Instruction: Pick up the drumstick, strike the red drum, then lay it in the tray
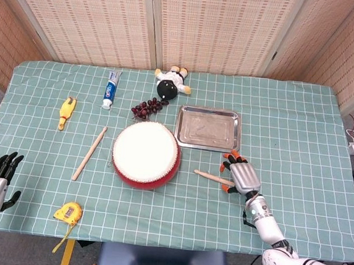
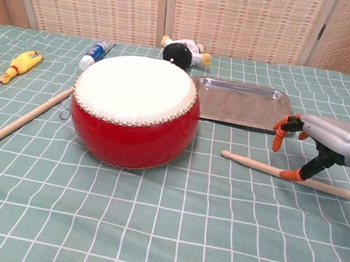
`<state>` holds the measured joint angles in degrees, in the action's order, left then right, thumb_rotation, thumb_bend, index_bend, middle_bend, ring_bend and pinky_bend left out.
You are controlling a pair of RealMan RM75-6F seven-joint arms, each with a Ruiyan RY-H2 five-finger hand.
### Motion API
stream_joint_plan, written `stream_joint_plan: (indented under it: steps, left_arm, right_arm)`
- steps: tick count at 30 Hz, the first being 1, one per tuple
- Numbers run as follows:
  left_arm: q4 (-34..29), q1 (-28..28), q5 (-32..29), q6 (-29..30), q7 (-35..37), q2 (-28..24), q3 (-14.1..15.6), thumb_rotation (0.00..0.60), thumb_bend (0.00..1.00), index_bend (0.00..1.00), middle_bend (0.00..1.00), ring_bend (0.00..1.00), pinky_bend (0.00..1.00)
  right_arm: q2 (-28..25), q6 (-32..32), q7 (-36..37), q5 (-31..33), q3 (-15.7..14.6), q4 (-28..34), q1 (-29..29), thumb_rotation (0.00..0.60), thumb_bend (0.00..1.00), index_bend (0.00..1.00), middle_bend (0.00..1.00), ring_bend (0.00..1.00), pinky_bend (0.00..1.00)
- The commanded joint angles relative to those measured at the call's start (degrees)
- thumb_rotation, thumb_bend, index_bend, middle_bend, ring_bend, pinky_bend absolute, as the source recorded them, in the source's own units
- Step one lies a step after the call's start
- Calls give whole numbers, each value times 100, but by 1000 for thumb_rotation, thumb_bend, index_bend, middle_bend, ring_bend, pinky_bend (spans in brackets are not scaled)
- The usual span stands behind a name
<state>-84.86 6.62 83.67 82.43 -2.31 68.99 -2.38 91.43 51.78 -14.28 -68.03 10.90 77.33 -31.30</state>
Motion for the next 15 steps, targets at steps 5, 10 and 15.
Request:
stream_joint_plan:
  steps: [5,10,15]
  left_arm:
    - [54,15,-12,-37,43,18,-2,600,268,0,0,0,31]
    - [81,8,-28,-51,87,12,2,600,267,0,0,0,32]
    - [98,18,-29,-65,119,15,-5,600,269,0,0,0,31]
  right_arm:
    - [276,-259,-182,257,35,-307,-286,600,280,449,142,48,207]
    - [386,-327,-188,352,18,-429,-392,600,308,464,143,48,206]
    - [438,-372,-186,417,-5,-498,-464,600,324,469,142,48,177]
